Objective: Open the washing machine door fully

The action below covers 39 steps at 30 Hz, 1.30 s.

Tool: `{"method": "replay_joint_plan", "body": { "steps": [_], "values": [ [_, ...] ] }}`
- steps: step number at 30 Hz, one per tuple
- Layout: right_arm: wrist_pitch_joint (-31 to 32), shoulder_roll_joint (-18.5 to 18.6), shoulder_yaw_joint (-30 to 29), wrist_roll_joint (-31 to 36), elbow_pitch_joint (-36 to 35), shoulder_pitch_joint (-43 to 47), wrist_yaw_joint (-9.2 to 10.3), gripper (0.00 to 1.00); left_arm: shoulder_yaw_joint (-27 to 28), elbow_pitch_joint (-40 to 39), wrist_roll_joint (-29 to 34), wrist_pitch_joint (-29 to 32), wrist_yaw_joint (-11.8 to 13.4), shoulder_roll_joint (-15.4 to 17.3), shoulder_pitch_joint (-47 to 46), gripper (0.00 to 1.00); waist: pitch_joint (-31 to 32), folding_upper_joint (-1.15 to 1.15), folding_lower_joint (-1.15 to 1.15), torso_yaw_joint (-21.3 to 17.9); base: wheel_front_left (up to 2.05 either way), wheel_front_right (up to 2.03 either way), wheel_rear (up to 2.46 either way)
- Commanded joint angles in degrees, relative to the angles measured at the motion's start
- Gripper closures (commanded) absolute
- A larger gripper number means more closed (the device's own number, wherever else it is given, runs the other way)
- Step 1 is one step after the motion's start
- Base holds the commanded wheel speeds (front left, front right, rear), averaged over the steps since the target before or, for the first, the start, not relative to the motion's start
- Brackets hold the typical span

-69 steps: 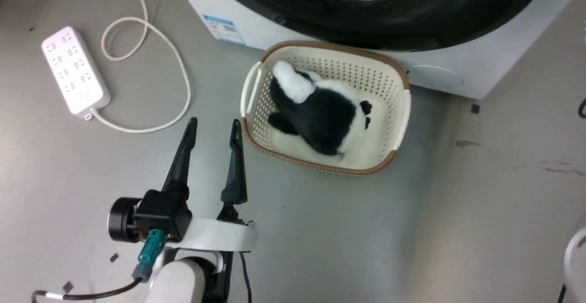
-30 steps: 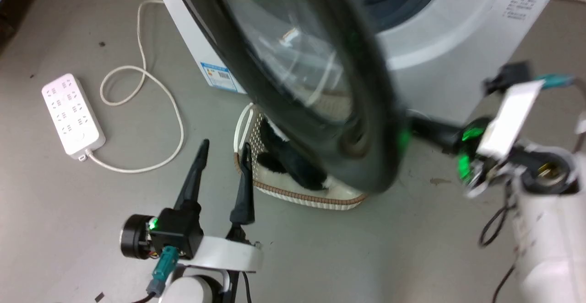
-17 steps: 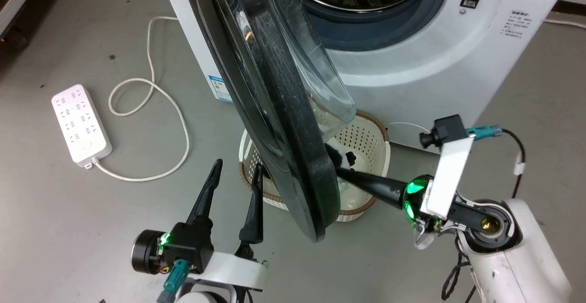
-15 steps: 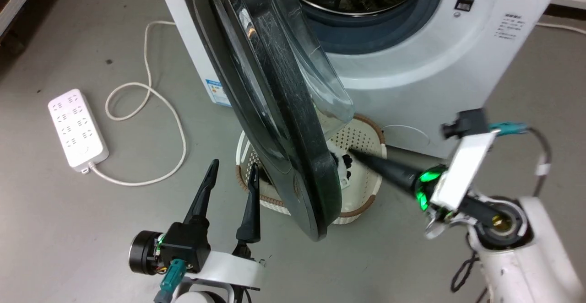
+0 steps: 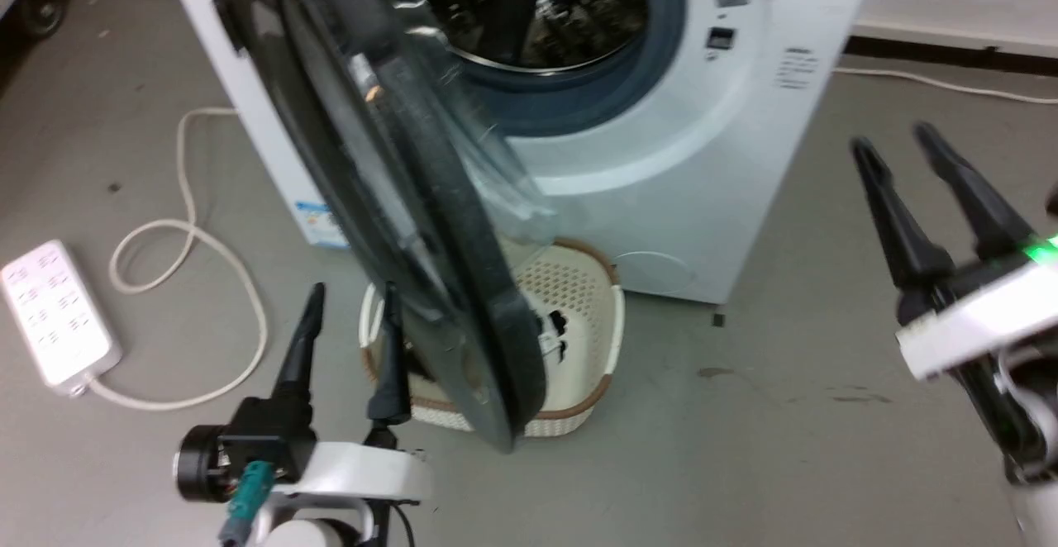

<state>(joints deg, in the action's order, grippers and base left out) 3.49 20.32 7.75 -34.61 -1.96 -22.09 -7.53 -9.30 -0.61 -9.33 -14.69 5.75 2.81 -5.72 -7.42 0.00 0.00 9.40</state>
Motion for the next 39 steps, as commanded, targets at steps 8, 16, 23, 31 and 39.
{"method": "replay_joint_plan", "body": {
  "steps": [8,16,23,31,39],
  "values": [
    [-13.55,-1.71,-5.74,22.55,-1.67,13.42,0.04,0.0,3.23,-0.62,-0.19,-0.3,-1.22,0.07,3.34,0.0,2.41,0.0,0.0,-4.75,0.0,0.0,0.0],
    [-16.93,-13.31,-8.29,32.02,-3.34,24.59,0.04,0.0,4.82,0.89,-0.06,-0.3,-2.43,0.07,5.86,0.0,3.68,0.0,0.0,-6.55,0.0,0.0,0.0],
    [-18.3,-17.02,-8.67,33.63,-1.1,27.67,0.04,0.0,5.15,3.24,0.86,-0.3,-3.46,0.07,6.91,0.0,5.04,0.0,0.0,-7.41,0.0,0.0,0.0],
    [-18.45,-17.37,-8.95,32.82,-0.86,27.11,0.04,0.0,4.49,3.46,1.15,-0.3,-3.4,0.07,6.99,0.0,5.07,0.0,0.0,-7.17,0.0,0.0,0.0],
    [-18.48,-17.43,-8.7,32.3,-1.34,26.82,0.04,0.0,4.06,3.42,1.1,-0.3,-3.83,0.07,6.89,1.0,4.62,0.0,0.0,-6.6,0.0,0.0,0.0]
  ]
}}
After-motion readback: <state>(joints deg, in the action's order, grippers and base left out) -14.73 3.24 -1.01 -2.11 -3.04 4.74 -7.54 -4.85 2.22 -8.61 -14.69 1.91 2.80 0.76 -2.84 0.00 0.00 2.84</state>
